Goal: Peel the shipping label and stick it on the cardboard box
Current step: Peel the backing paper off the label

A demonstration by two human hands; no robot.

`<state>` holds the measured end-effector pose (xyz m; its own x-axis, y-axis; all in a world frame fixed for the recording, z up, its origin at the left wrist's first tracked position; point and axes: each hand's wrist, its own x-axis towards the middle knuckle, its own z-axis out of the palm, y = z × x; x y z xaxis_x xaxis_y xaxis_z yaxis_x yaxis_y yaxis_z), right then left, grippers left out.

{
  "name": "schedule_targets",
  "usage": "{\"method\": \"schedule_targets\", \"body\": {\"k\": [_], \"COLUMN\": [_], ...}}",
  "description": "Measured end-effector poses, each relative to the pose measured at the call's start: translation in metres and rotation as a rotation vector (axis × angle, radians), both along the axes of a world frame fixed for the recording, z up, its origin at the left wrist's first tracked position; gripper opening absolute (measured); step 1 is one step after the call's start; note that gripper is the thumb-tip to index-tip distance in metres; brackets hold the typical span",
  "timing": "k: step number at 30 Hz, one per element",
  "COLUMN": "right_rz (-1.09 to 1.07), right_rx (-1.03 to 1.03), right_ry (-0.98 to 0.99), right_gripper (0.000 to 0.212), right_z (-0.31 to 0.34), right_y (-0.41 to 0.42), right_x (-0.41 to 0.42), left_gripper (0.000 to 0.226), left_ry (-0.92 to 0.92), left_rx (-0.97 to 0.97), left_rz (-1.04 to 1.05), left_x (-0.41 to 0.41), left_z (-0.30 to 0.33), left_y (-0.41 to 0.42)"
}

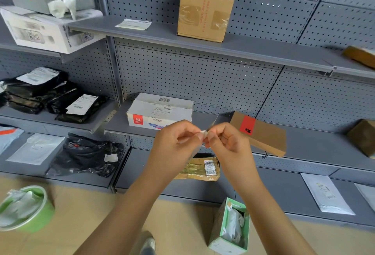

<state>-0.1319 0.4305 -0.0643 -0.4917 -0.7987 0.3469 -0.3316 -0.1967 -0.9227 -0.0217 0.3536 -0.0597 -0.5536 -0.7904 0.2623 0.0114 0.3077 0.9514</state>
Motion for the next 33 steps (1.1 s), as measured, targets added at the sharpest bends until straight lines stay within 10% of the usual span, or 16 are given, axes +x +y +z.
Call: {"method": "schedule_targets", "body": {"k": [14,33], "right_rz": [0.002,-0.034], "right_rx": [-0.077,-0.163], "right_ry": [-0.367,-0.399], "right_gripper": [0.013,0.025], "right_z": [-0.008,-0.006], "right_y": [-0.004,-0.005], "right_x": [-0.005,-0.020], "left_gripper": [0.010,0.015], "left_ry": [0.200,0.272], "left_rx": [0.391,0.571], "left_rz": [0.022,0.093], "left_x": [0.003,0.013], "left_z": [0.001,0.007], "left_y": [-0.007,-0.020]}}
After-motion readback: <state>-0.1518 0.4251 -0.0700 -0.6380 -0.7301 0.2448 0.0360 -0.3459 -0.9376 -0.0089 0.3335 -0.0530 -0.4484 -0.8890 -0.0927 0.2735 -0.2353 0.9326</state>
